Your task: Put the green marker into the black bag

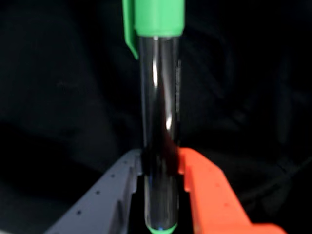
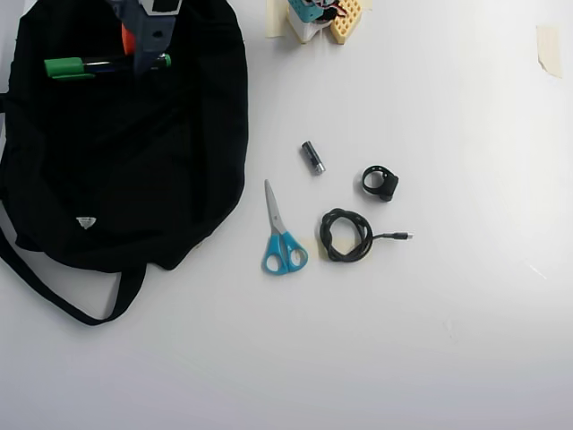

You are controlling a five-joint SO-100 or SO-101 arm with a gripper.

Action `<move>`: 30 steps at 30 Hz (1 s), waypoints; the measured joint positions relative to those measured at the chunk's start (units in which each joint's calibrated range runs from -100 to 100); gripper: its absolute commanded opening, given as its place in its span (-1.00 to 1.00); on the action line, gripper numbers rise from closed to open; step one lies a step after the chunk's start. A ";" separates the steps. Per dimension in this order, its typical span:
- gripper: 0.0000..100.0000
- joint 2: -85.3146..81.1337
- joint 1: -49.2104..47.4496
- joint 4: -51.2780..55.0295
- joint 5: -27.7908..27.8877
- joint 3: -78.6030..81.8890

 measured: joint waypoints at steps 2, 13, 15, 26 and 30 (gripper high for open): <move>-0.96 8.39 2.57 -5.32 0.00 -0.24; -0.53 21.67 5.44 -7.47 -2.15 -0.63; -0.53 15.28 3.16 -3.86 -2.15 -0.55; -0.95 -36.45 -39.90 14.94 -6.25 -0.63; -0.95 -36.70 -48.79 15.03 -6.15 0.47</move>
